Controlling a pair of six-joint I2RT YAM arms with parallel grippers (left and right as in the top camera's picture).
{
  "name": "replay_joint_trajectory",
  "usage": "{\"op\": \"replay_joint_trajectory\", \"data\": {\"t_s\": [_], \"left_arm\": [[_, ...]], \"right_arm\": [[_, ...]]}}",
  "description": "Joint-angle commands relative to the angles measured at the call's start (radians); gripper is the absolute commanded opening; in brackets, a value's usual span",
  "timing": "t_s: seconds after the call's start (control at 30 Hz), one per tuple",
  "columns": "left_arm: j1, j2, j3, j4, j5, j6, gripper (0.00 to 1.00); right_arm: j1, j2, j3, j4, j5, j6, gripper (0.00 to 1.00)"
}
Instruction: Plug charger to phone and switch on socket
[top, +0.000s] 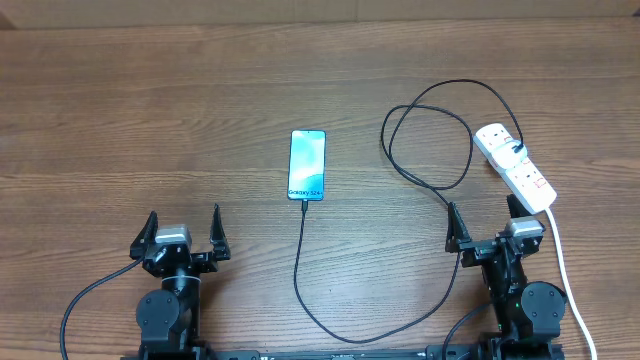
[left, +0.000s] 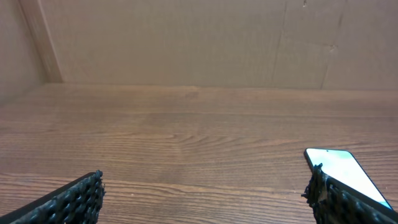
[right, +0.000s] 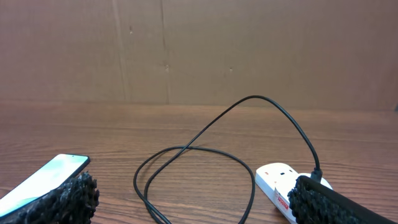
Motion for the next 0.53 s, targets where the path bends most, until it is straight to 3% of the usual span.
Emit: {"op": "replay_joint_trajectory", "data": {"t_s": [0.0, 0.5], "left_arm": [[-0.005, -0.010, -0.003, 0.001, 0.012, 0.023, 1.00], [-0.005, -0.010, -0.003, 0.001, 0.012, 0.022, 1.00]], "right_arm": [[0.005, -0.009, -0.010, 0.004, 0.007, -0.002, 1.00], [0.005, -0.009, -0.010, 0.004, 0.007, -0.002, 1.00]]}}
